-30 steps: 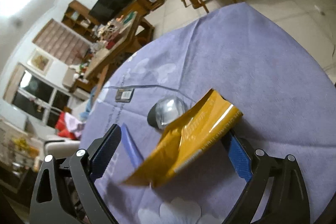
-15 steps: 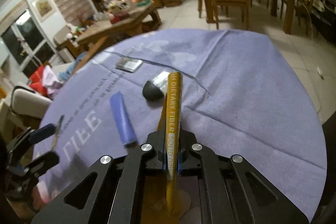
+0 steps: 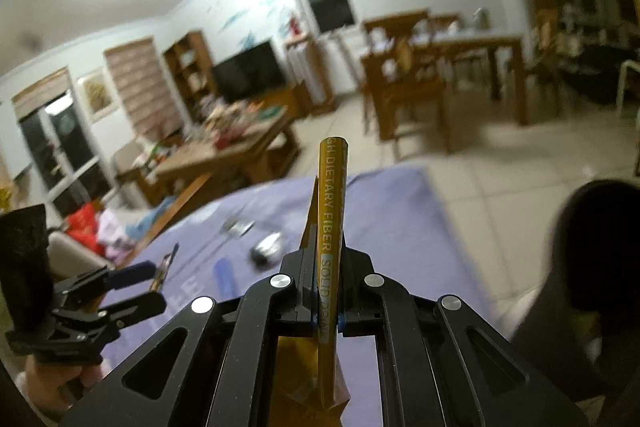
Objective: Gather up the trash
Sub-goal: 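Carry battery card and yellow wrapper over the black bin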
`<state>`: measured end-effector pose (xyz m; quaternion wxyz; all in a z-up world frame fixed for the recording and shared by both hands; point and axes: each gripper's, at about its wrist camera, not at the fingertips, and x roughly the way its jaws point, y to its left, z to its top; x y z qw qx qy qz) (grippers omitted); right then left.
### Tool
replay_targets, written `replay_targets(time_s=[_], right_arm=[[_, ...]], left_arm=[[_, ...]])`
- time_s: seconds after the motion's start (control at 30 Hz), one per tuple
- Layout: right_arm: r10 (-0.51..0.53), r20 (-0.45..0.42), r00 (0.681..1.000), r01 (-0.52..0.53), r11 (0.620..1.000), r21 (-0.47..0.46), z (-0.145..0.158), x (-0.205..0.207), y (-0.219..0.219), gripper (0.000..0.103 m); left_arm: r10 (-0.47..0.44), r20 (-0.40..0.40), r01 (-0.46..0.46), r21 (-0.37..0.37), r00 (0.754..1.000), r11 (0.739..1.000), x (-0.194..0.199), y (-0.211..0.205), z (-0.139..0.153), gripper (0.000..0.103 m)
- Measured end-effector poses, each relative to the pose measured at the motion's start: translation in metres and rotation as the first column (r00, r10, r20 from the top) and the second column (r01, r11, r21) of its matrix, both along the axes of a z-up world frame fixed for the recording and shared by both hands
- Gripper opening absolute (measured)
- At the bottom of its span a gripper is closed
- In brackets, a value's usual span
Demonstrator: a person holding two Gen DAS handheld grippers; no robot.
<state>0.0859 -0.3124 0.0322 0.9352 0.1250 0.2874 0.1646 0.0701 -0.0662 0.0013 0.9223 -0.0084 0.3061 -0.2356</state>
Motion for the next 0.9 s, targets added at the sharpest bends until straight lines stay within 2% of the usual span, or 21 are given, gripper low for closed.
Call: replay_targets(time_s=[0.1,0.27,0.47,0.67,0.9], right_arm=[[-0.085,0.05,0.995,0.085,0.996,-0.011,0.008,-0.013,-0.041,0.007],[-0.21,0.071,0.975,0.21,0.978,0.002,0.009,-0.029,-0.118,0.007],[-0.335,0.062,0.94,0.333,0.942,0.036,-0.005,-0.047,-0.197,0.007],[-0.413,0.037,0.91,0.411,0.91,0.062,-0.026,-0.06,-0.257,0.007],[-0.456,-0.005,0.89,0.455,0.886,0.087,-0.052,-0.068,-0.308,0.007]], left_arm=[[-0.043,0.023,0.043,0.0,0.999,0.999,0.003,-0.031,0.006,0.071],[-0.146,0.043,0.146,0.001,0.988,0.989,0.009,-0.093,0.014,0.071],[-0.284,0.042,0.283,0.017,0.958,0.959,0.019,-0.18,0.013,0.071],[-0.376,0.023,0.375,0.032,0.926,0.927,0.025,-0.249,0.004,0.071],[-0.431,0.0,0.431,0.059,0.902,0.901,0.026,-0.291,-0.005,0.071]])
